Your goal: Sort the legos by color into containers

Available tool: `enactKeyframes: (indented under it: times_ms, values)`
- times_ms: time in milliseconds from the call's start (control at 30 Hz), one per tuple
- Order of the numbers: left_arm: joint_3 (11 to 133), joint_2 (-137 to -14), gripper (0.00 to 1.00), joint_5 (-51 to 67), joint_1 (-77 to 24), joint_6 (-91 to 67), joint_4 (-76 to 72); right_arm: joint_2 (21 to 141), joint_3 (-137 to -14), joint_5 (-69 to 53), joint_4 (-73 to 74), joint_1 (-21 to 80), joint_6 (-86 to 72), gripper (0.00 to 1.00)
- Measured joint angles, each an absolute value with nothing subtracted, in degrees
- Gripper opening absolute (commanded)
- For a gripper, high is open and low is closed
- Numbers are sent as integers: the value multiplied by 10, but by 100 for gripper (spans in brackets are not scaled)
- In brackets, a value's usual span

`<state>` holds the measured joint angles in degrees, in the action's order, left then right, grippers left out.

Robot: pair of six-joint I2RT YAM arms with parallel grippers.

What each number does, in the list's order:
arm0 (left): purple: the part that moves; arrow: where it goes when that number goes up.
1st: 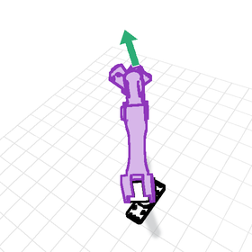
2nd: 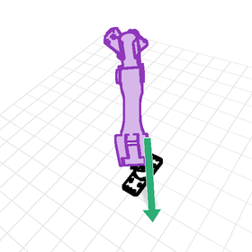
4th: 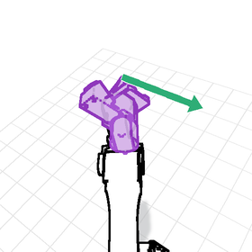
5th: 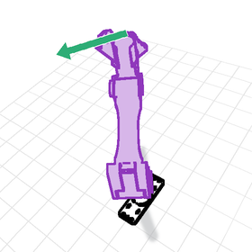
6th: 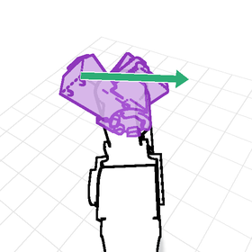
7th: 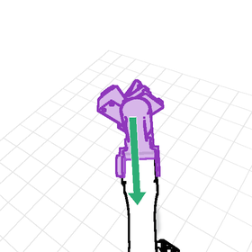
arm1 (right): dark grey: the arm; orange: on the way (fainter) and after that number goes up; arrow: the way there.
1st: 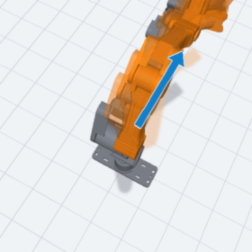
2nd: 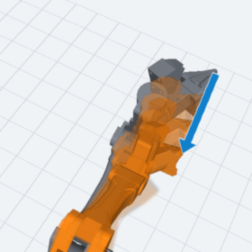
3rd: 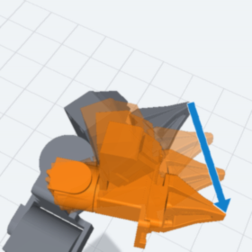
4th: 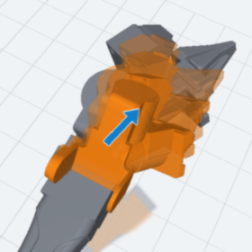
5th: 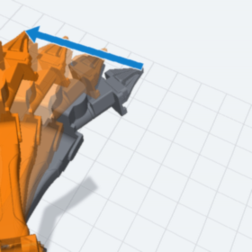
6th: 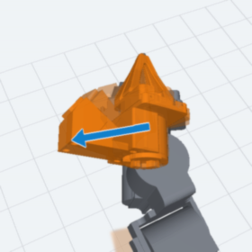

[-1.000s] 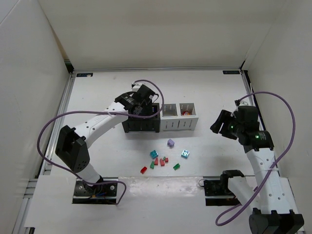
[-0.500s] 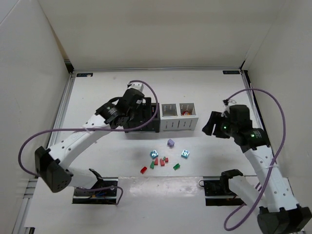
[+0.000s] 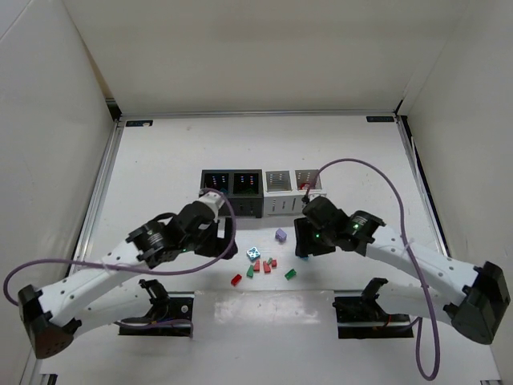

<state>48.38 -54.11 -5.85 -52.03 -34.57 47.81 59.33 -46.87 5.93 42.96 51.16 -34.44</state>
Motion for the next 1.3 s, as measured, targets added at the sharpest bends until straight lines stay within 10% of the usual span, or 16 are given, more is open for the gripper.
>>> enactKeyframes:
  times_ms: [867,1300]
  values:
    - [475,-450,100,-66,-546,-413,583,848,-458,177,355,687,-574,60]
    - [475,-438,100,-66,-546,-415,598,854,-453,218,344,721,-631,28]
